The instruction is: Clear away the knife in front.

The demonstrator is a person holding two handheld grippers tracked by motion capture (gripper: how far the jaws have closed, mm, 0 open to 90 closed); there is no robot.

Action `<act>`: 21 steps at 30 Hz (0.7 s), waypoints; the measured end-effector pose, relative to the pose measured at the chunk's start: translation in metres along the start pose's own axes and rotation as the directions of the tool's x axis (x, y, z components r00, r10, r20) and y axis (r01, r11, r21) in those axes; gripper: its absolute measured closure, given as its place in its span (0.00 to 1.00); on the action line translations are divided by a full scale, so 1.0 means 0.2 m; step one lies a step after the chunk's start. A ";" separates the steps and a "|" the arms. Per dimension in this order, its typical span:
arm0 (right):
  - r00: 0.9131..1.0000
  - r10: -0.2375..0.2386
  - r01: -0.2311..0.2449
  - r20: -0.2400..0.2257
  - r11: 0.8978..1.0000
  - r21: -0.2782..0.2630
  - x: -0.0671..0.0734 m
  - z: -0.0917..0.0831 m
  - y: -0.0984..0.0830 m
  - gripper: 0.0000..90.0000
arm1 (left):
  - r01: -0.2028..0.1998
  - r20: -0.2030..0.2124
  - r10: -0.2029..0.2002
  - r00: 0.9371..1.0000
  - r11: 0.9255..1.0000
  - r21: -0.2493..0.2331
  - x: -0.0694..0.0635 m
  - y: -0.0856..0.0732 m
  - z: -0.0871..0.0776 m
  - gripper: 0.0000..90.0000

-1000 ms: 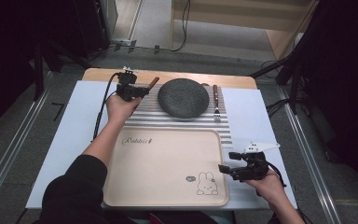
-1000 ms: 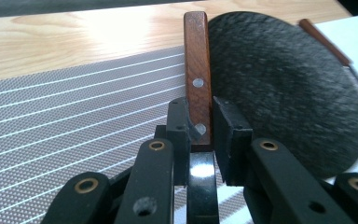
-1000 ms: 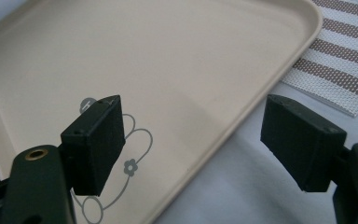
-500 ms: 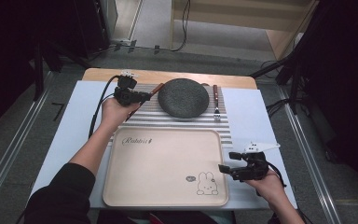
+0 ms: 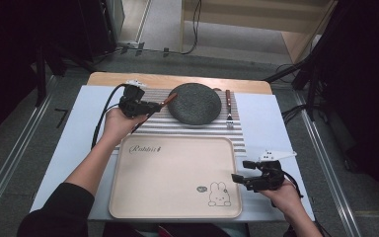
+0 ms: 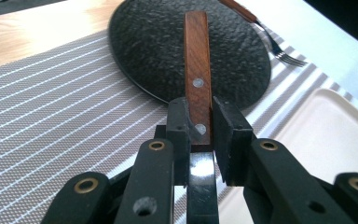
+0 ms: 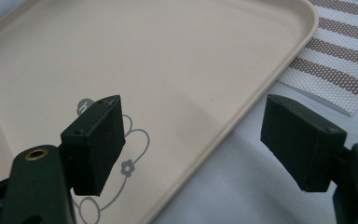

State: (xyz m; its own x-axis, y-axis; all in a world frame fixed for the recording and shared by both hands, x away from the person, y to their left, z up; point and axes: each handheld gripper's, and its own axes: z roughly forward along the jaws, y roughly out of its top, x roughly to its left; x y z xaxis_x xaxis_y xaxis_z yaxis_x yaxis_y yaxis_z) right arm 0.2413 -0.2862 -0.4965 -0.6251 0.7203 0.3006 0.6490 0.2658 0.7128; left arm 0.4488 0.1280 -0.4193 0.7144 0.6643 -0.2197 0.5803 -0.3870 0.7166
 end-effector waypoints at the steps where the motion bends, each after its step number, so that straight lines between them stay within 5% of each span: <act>1: 1.000 0.000 0.000 0.000 1.000 0.000 0.00 0.00 0.00 0.22 | 0.000 0.007 0.000 1.000 1.000 -0.003 -0.01 0.00 -0.01 0.86; 21: 1.000 0.000 0.000 -0.007 1.000 -0.011 0.00 0.00 0.00 0.22 | -0.018 0.040 0.018 0.999 1.000 0.006 -0.10 -0.15 -0.06 0.86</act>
State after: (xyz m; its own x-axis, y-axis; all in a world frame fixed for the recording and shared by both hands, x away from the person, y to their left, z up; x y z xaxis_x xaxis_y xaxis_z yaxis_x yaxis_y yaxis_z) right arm 0.2408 -0.2864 -0.4955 -0.6280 0.7158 0.3053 0.6445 0.2585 0.7196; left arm 0.4130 0.1339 -0.4285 0.7397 0.6313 -0.2330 0.5697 -0.4031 0.7162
